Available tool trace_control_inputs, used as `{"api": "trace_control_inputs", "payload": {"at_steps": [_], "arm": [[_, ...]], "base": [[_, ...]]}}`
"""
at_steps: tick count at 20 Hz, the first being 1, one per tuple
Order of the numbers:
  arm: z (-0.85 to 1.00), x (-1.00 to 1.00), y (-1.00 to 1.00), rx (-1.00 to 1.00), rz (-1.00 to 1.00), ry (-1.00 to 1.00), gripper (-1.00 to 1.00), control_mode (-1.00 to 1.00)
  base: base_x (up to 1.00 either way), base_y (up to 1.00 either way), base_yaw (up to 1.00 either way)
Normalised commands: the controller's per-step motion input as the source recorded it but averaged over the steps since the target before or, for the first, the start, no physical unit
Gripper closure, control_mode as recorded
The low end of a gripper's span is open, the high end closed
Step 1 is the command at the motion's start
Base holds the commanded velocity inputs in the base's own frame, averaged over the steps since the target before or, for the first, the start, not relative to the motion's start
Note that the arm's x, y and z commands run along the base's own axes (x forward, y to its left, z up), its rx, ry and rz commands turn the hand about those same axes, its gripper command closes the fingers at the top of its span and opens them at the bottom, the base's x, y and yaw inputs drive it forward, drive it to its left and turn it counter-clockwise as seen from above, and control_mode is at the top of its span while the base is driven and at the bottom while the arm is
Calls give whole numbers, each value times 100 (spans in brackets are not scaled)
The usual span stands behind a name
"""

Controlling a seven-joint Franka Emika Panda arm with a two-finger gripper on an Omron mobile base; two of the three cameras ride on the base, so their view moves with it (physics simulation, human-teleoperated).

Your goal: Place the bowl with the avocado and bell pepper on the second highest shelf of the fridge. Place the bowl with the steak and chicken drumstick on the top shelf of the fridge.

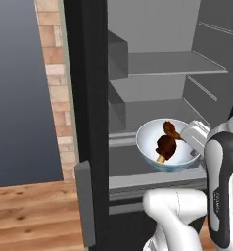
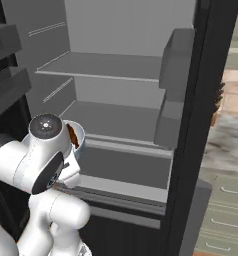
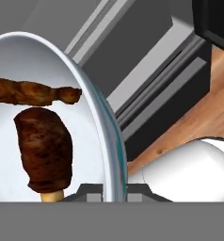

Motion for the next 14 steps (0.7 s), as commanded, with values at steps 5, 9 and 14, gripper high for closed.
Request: {"api": "trace_control_inputs", "payload": {"at_steps": [5,9,14], "arm": [[0,0,0,0,0,0,100,100],[0,0,0,0,0,0,100,100],[60,-10,4,1,-14,-6,100,-100]], "base": [[82,17,-11],[48,28,-12],[0,0,0]]}}
